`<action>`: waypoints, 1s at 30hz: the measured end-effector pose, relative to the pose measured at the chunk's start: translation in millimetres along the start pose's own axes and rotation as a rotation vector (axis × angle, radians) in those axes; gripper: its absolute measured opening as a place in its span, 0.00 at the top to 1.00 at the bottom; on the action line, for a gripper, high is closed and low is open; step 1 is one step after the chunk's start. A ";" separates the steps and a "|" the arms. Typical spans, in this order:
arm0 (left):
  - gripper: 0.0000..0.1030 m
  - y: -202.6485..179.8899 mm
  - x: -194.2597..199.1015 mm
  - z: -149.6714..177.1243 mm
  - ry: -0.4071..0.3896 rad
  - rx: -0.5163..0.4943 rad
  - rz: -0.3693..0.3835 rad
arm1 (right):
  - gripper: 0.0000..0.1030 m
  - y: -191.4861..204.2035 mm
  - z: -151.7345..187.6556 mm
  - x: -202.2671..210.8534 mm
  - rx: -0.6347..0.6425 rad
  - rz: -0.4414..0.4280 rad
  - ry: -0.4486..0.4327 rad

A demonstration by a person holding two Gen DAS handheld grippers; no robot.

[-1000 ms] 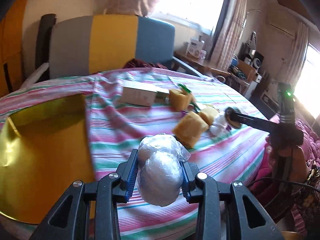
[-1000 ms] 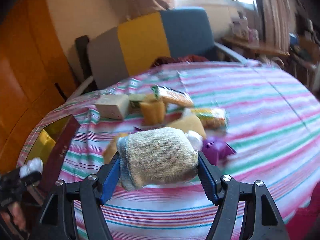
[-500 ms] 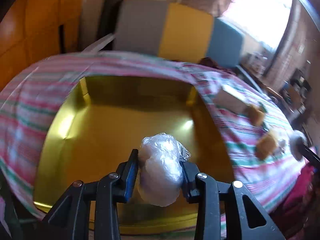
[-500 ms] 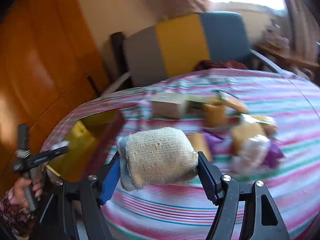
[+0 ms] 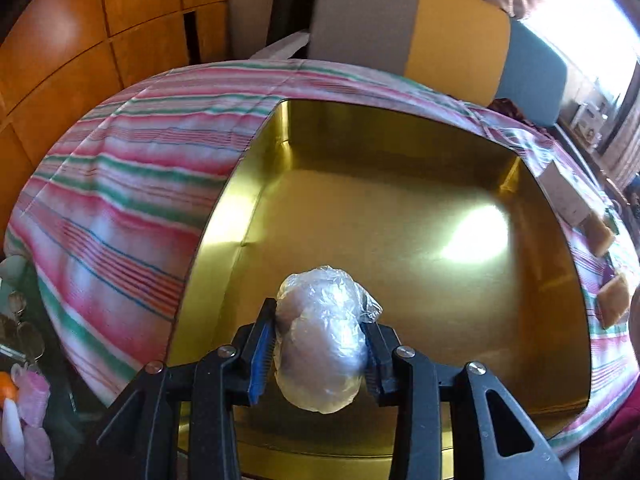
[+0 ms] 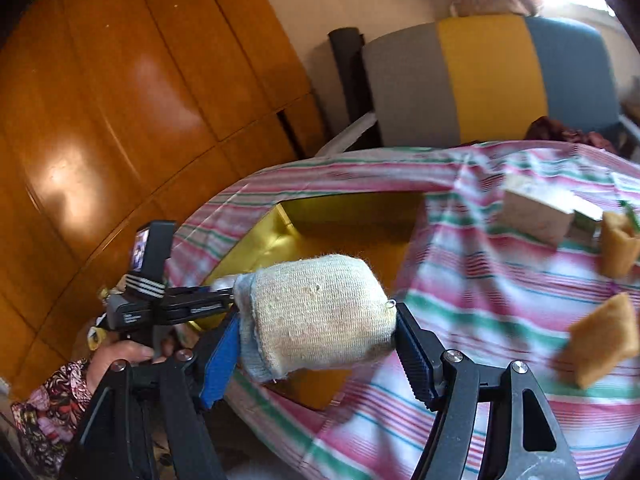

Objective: Organize objects
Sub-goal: 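Carry the towel and wrapped ball into the gold tray and release both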

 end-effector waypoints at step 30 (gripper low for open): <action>0.55 54.8 62.7 -14.4 -0.248 0.321 0.068 | 0.28 32.1 20.4 -146.6 0.074 0.102 0.322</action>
Point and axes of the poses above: each gripper's, at about its wrist camera, not at the fingertips, and x roughly against the way its jaws point, y to its left, z to its underside, the point moved 5 cm from there along -x, roughly the way its jaws point, and after that the axes turned 6 degrees about -z, right-handed, at the moved point
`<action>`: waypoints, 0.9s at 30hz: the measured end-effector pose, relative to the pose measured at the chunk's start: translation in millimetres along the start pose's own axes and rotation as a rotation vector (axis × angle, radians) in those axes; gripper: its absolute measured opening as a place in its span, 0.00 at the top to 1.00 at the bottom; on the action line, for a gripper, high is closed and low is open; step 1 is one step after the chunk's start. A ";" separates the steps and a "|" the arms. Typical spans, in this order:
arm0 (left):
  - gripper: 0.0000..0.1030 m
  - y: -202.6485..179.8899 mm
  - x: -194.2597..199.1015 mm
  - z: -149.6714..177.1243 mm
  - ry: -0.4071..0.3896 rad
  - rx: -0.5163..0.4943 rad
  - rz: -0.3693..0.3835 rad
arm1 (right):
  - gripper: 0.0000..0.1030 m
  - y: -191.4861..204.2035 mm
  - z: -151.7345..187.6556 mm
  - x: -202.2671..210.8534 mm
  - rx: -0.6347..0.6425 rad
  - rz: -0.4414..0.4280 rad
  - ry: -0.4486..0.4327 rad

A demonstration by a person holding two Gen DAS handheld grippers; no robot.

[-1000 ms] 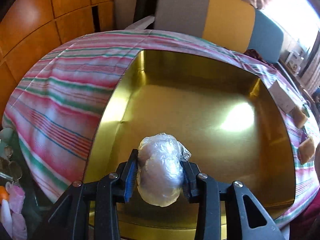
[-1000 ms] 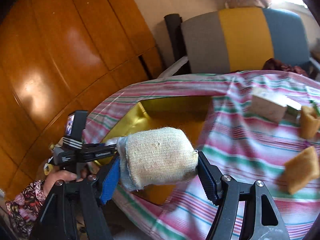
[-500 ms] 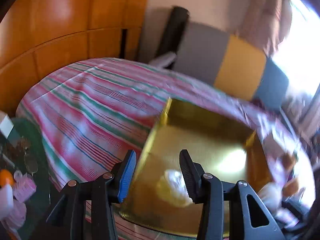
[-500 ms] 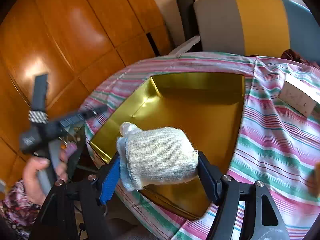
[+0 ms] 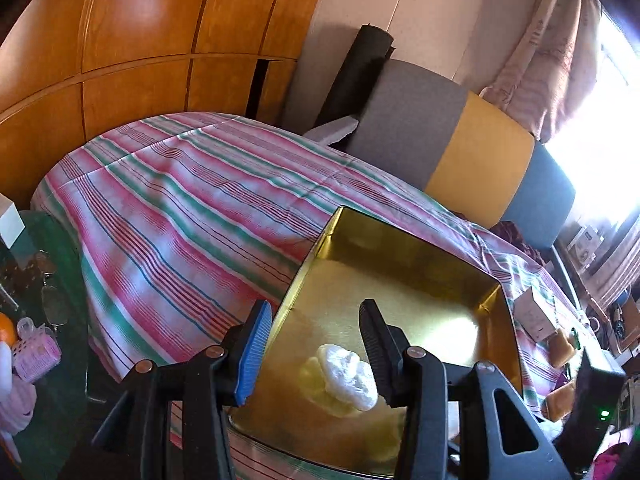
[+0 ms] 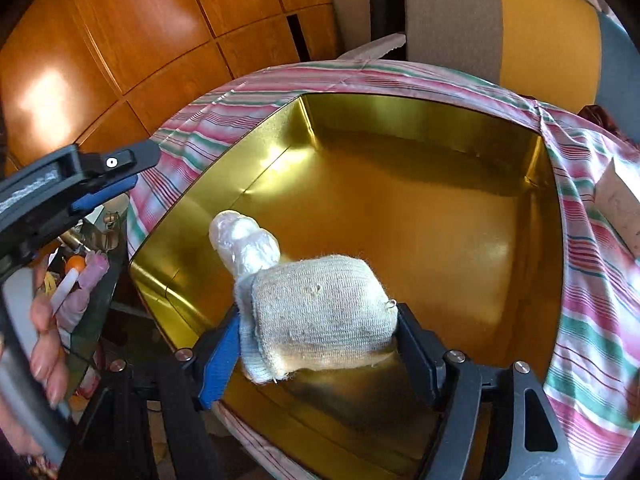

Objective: Organize objects
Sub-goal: 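Carry the towel and wrapped ball into the gold tray and release both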

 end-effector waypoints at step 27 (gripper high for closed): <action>0.55 -68.0 17.7 31.9 0.023 -0.184 0.205 | 0.09 -26.4 8.6 89.8 -0.058 0.095 -0.223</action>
Point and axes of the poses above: each gripper's, at about its wrist camera, not at the fingertips, and x roughly against the way its jaws point, y to its left, z to its underside, the point moved 5 cm from there along -x, roughly the way its jaws point, and after that the axes turned 6 degrees about -z, right-handed, at the moved point
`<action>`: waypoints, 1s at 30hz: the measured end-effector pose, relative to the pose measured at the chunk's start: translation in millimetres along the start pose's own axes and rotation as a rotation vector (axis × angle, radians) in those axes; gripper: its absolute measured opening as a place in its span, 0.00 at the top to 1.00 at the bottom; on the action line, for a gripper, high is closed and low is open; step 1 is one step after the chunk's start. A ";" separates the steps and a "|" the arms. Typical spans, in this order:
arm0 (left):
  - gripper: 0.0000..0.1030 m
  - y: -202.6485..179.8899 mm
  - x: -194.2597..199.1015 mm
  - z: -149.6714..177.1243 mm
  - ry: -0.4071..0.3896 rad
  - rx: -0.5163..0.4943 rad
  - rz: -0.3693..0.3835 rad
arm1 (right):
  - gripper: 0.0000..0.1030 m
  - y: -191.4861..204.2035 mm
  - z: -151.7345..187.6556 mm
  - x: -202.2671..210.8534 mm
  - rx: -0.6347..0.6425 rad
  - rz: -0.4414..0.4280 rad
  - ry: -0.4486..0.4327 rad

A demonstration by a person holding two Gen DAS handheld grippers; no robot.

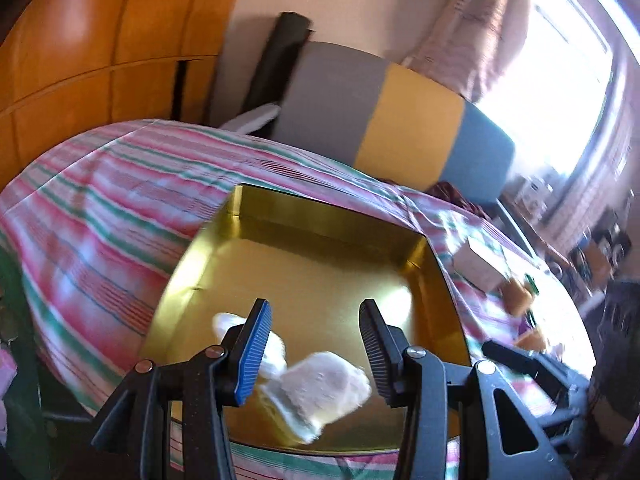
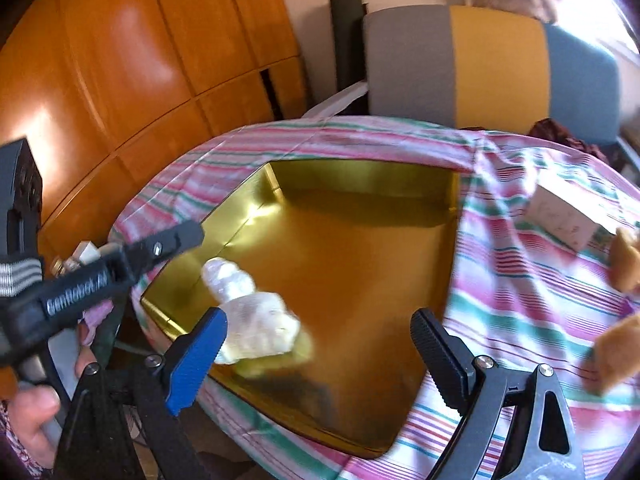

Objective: Organize objects
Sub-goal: 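Carry the towel and wrapped ball into the gold tray and release both, then grasp a plastic-wrapped ball with the right tool while the left tool grasps a yellow sponge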

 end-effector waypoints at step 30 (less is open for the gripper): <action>0.55 -131.6 27.6 64.4 0.067 -0.302 0.302 | 0.17 -303.7 65.4 170.5 -0.385 0.563 -0.006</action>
Point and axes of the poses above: each gripper's, at about its wrist camera, not at the fingertips, and x roughly against the way its jaws point, y to its left, z to its underside, the point moved 5 cm from there along -x, roughly the way its jaws point, and after that the axes turned 6 degrees about -z, right-handed, at the moved point
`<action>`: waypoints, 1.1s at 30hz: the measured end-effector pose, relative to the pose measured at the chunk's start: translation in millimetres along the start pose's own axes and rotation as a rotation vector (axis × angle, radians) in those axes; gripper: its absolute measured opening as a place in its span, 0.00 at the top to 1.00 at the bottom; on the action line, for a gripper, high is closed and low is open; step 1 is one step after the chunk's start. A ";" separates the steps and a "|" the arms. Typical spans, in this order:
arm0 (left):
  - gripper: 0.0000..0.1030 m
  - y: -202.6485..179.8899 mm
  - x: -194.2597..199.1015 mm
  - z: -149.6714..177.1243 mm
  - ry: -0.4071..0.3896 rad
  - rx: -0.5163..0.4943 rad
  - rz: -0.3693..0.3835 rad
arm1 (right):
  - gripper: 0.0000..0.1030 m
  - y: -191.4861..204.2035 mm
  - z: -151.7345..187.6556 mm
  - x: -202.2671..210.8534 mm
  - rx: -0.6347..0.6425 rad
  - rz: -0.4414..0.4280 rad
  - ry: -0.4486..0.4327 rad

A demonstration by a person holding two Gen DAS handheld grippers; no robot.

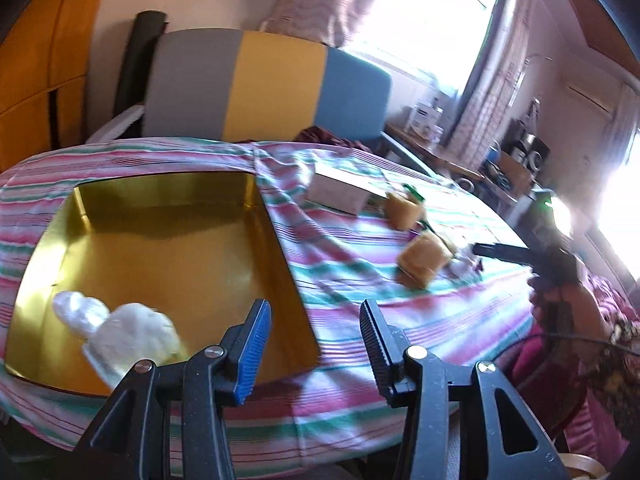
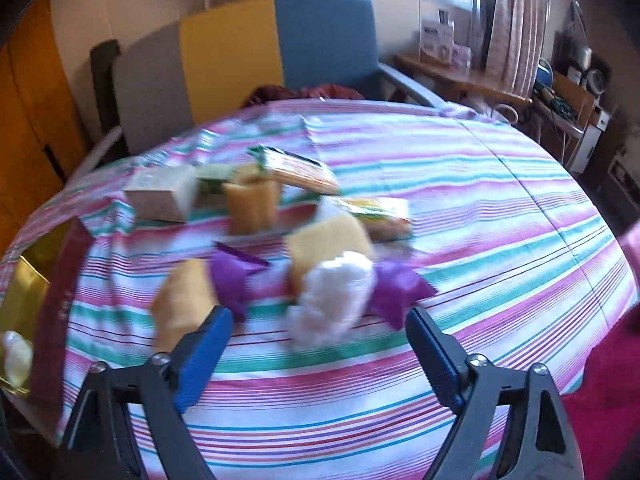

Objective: Organize objects
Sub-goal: 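Grasp a plastic-wrapped ball with the right tool while the left tool grasps a yellow sponge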

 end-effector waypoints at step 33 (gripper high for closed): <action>0.29 -150.8 -124.7 -32.5 0.176 -0.318 0.122 | 0.71 -4.7 -8.6 -29.1 -0.046 -0.311 0.073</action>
Point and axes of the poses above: each gripper's, at about its wrist camera, not at the fingertips, and x roughly against the way its jaws point, y to its left, z to its underside, the point moved 5 cm from there along -x, roughly the way its jaws point, and after that the axes turned 6 degrees about -z, right-handed, at the moved point
